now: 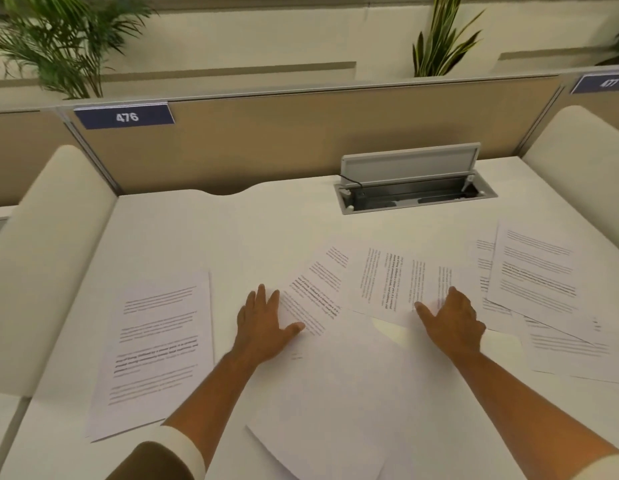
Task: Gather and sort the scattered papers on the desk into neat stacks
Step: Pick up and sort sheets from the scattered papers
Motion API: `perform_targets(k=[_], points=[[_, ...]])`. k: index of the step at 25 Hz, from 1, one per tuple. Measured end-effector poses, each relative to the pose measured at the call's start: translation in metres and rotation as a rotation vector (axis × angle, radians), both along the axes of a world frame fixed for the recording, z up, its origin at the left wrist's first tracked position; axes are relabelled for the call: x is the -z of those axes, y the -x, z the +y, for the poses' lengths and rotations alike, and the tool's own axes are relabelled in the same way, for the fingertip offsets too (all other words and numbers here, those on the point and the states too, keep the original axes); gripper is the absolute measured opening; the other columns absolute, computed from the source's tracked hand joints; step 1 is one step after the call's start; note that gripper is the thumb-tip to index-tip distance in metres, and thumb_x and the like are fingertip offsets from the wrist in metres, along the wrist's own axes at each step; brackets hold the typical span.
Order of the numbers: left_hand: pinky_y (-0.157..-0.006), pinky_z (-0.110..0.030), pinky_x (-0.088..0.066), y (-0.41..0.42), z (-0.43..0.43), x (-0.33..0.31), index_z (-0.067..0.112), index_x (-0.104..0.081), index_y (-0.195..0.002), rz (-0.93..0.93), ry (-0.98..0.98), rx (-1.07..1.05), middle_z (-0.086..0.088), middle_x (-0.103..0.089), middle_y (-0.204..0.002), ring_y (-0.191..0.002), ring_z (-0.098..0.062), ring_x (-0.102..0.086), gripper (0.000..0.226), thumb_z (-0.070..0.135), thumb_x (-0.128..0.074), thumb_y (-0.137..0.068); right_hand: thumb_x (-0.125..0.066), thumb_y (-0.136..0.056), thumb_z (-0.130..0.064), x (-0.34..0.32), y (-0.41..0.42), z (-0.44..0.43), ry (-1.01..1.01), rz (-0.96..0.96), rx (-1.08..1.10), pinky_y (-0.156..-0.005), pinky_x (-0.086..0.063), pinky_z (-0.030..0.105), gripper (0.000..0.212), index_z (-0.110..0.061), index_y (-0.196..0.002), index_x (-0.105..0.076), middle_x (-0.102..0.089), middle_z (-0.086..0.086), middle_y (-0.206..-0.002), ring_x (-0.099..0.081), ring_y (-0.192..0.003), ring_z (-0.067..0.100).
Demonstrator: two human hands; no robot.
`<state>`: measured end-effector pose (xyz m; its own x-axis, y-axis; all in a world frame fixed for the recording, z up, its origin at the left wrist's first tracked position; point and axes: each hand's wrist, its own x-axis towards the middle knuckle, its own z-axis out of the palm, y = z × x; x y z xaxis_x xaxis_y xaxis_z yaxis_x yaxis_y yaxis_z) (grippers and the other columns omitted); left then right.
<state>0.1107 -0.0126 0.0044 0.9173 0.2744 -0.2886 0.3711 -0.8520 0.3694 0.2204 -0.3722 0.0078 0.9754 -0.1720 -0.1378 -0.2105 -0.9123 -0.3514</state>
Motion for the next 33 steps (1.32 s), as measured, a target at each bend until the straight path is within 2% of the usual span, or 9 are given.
perform_targets(k=[5, 11, 15, 17, 20, 24, 28, 31, 33], points=[[-0.131, -0.042, -0.001, 0.032, -0.036, -0.003, 0.041, -0.028, -0.164, -0.021, 0.079, 0.354, 0.006, -0.001, -0.180, -0.167, -0.022, 0.002, 0.084, 0.067, -0.064, -0.093, -0.054, -0.093, -0.072, 0.012, 0.008, -0.011, 0.151, -0.045, -0.330, -0.121, -0.026, 0.056, 0.094, -0.012, -0.161, -0.031, -0.027, 0.013, -0.171, -0.025, -0.158, 0.031], [-0.133, -0.043, -0.007, 0.055, -0.042, -0.004, 0.035, -0.022, -0.168, 0.068, 0.015, 0.352, 0.008, -0.005, -0.180, -0.166, -0.020, -0.003, 0.082, 0.063, -0.057, -0.100, -0.040, -0.089, -0.086, 0.006, 0.047, 0.016, 0.139, -0.269, -0.850, -0.109, -0.038, 0.055, 0.093, -0.014, -0.146, -0.054, -0.053, 0.009, -0.153, -0.054, -0.138, 0.031], [-0.132, -0.044, -0.009, 0.059, -0.052, 0.003, 0.030, -0.025, -0.168, 0.063, -0.075, 0.356, 0.006, -0.006, -0.180, -0.166, -0.020, -0.004, 0.092, 0.067, -0.063, -0.093, -0.036, -0.069, -0.102, 0.015, 0.074, 0.012, 0.301, -0.047, -0.601, -0.111, -0.030, 0.058, 0.126, -0.006, -0.150, -0.050, -0.045, 0.013, -0.162, -0.045, -0.145, 0.034], [-0.131, -0.044, -0.012, 0.060, -0.054, 0.004, 0.032, -0.030, -0.166, 0.022, -0.086, 0.341, 0.007, -0.012, -0.179, -0.165, -0.019, -0.009, 0.092, 0.069, -0.064, -0.089, -0.031, -0.070, -0.102, 0.021, 0.081, 0.004, 0.339, 0.020, -0.556, -0.115, -0.024, 0.060, 0.125, -0.008, -0.150, -0.052, -0.038, 0.013, -0.167, -0.038, -0.151, 0.035], [-0.130, -0.044, -0.018, 0.059, -0.054, 0.005, 0.033, -0.036, -0.163, -0.016, -0.098, 0.321, 0.007, -0.019, -0.177, -0.163, -0.018, -0.017, 0.093, 0.074, -0.064, -0.084, -0.052, -0.076, -0.092, 0.022, 0.082, 0.006, 0.303, -0.067, -0.599, -0.114, -0.025, 0.061, 0.097, -0.014, -0.131, -0.069, -0.049, 0.011, -0.160, -0.045, -0.147, 0.034], [-0.128, -0.044, -0.020, 0.055, -0.056, 0.004, 0.036, -0.038, -0.160, -0.037, -0.044, 0.271, 0.010, -0.025, -0.174, -0.159, -0.014, -0.021, 0.097, 0.085, -0.056, -0.079, -0.089, -0.072, -0.055, 0.017, 0.081, 0.014, 0.109, -0.254, -0.607, -0.100, -0.040, 0.056, 0.044, -0.019, -0.097, -0.081, -0.069, 0.008, -0.133, -0.065, -0.121, 0.032], [-0.124, -0.043, -0.019, 0.047, -0.062, -0.003, 0.036, -0.038, -0.159, -0.034, 0.025, 0.189, 0.015, -0.037, -0.165, -0.153, -0.011, -0.029, 0.091, 0.084, -0.055, -0.084, -0.085, -0.078, -0.050, 0.003, 0.080, 0.027, -0.154, -0.278, -0.518, -0.086, -0.045, 0.043, 0.039, -0.025, -0.106, -0.076, -0.068, -0.006, -0.114, -0.066, -0.102, 0.018], [-0.108, -0.038, -0.041, 0.035, -0.075, -0.019, 0.036, -0.056, -0.140, -0.080, 0.347, -0.097, 0.019, -0.060, -0.133, -0.125, -0.007, -0.053, 0.068, 0.066, -0.077, -0.083, -0.068, -0.083, -0.065, -0.009, 0.073, 0.032, -0.375, -0.175, -0.494, -0.092, -0.040, 0.037, 0.039, -0.037, -0.108, -0.066, -0.056, -0.020, -0.110, -0.057, -0.102, 0.006], [-0.084, -0.031, -0.057, 0.032, -0.075, -0.034, 0.033, -0.071, -0.114, -0.152, 0.670, -0.317, 0.010, -0.076, -0.101, -0.098, -0.015, -0.072, 0.037, 0.038, -0.090, -0.083, -0.069, -0.083, -0.067, -0.012, 0.069, 0.030, -0.403, -0.115, -0.468, -0.097, -0.036, 0.035, 0.044, -0.038, -0.115, -0.062, -0.055, -0.020, -0.115, -0.058, -0.110, 0.009]])
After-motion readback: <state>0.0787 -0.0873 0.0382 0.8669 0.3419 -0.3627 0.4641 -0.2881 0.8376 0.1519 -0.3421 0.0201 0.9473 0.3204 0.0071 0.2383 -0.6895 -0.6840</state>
